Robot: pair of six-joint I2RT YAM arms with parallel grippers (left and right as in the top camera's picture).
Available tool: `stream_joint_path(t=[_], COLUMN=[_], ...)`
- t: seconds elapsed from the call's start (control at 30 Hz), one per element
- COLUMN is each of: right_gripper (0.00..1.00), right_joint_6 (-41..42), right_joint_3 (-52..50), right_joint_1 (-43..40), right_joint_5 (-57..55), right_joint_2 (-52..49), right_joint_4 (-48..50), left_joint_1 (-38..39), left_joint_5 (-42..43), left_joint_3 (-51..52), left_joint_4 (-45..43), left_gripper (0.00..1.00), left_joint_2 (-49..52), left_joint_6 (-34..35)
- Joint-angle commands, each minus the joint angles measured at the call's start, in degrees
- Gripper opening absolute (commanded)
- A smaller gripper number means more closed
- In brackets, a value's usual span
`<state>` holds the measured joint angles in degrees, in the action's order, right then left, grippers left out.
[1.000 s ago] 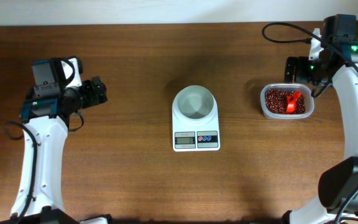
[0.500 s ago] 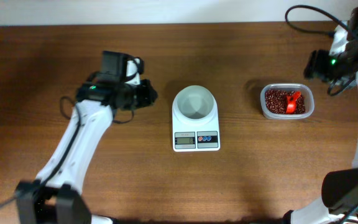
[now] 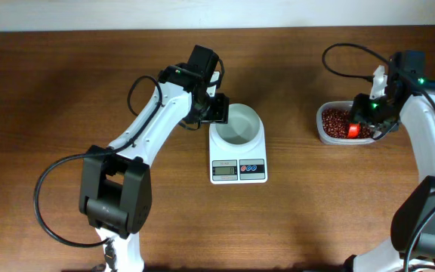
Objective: Scoop item into bowl and weigh 50g on scale
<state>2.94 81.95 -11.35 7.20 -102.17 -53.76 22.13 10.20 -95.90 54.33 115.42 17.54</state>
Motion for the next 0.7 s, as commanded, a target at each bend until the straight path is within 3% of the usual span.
stream_joint_path(t=[0.0, 0.03, 0.13, 0.2, 0.23, 0.33, 0.43, 0.5, 0.53, 0.67], right_gripper=[0.31, 0.29, 0.08, 0.05, 0.06, 0.05, 0.04, 0.04, 0.04, 0.04], right_joint_6=[0.28, -0.17, -2.1, -2.08, -2.05, -2.12, -2.75, -2.73, -2.75, -2.73], right_joint_3=[-2.03, -2.12, -2.21, -2.23, -2.27, -2.29, -2.29, -2.29, -2.29, -2.32], right_joint_1=[1.27, 1.7, 2.36, 2.36, 2.36, 2.36, 2.36, 2.36, 2.36, 2.36], right_joint_5=[-0.15, -1.36, -1.68, -1.9, -1.84, -1.9, -2.03, -2.34, -4.02, -4.68], right_joint_2=[0.44, 0.37, -0.13, -0.48, -0.52, -0.52, -0.55, -0.55, -0.55, -0.55], right_joint_4=[2.58, 3.74, 4.02, 4.13, 4.07, 3.65, 3.54, 3.19, 3.17, 1.88], left_joint_1=[0.0, 0.0, -0.15, -0.15, -0.15, -0.15, -0.11, -0.11, -0.11, -3.21], left_joint_5=[-0.61, -0.63, -0.61, -0.63, -0.61, -0.59, -0.63, -0.59, -0.57, 5.46], left_joint_3=[-0.57, -0.57, -0.57, -0.57, -0.57, -0.57, -0.57, -0.57, -0.59, -8.15], left_joint_4=[-0.28, -0.28, -0.26, -0.24, -0.22, -0.2, -0.17, 1.31, 1.51, 5.42], left_gripper=[0.68, 0.68, 0.68, 0.65, 0.57, 0.46, 0.44, 0.43, 0.54, 0.61], left_joint_2=[0.74, 0.74, 0.74, 0.85, 1.07, 2.08, 2.23, 2.23, 2.21, 1.33], left_joint_6=[-0.46, -0.46, -0.46, -0.46, -0.46, -0.44, -0.46, -0.46, -0.48, -0.5])
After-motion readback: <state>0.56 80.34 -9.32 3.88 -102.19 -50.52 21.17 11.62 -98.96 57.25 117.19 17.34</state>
